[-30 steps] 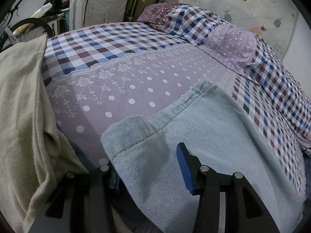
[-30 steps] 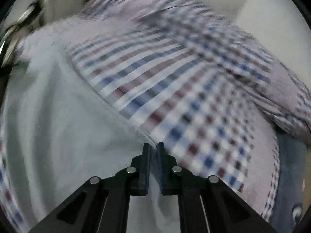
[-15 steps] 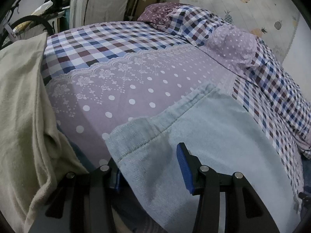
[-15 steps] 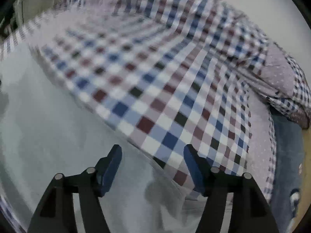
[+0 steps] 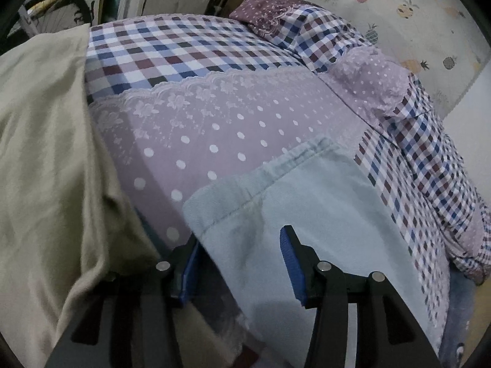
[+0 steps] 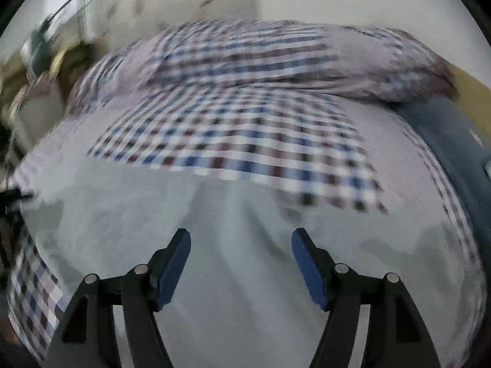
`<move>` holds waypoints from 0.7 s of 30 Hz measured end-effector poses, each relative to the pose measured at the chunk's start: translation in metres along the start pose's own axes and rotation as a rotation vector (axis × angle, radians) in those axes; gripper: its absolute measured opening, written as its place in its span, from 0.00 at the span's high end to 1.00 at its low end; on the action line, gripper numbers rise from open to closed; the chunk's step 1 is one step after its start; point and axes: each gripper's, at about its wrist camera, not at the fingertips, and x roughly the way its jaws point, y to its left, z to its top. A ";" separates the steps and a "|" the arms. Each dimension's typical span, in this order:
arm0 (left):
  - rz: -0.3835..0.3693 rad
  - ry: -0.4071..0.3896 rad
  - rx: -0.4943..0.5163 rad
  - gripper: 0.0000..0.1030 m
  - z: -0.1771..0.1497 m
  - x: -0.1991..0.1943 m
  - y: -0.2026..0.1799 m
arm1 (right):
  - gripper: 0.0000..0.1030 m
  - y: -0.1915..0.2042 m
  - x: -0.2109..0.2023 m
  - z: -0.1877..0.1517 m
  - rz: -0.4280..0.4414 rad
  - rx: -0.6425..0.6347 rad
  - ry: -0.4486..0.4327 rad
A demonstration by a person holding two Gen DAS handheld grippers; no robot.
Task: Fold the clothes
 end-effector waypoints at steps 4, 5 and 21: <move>-0.044 0.026 -0.017 0.40 -0.007 -0.016 -0.001 | 0.27 -0.052 -0.044 -0.041 -0.033 0.227 -0.071; -0.056 0.035 -0.018 0.40 -0.010 -0.020 -0.001 | 0.25 -0.066 -0.050 -0.053 -0.038 0.288 -0.077; -0.072 0.184 0.025 0.24 -0.052 -0.015 -0.019 | 0.25 -0.193 -0.114 -0.160 -0.143 0.672 -0.186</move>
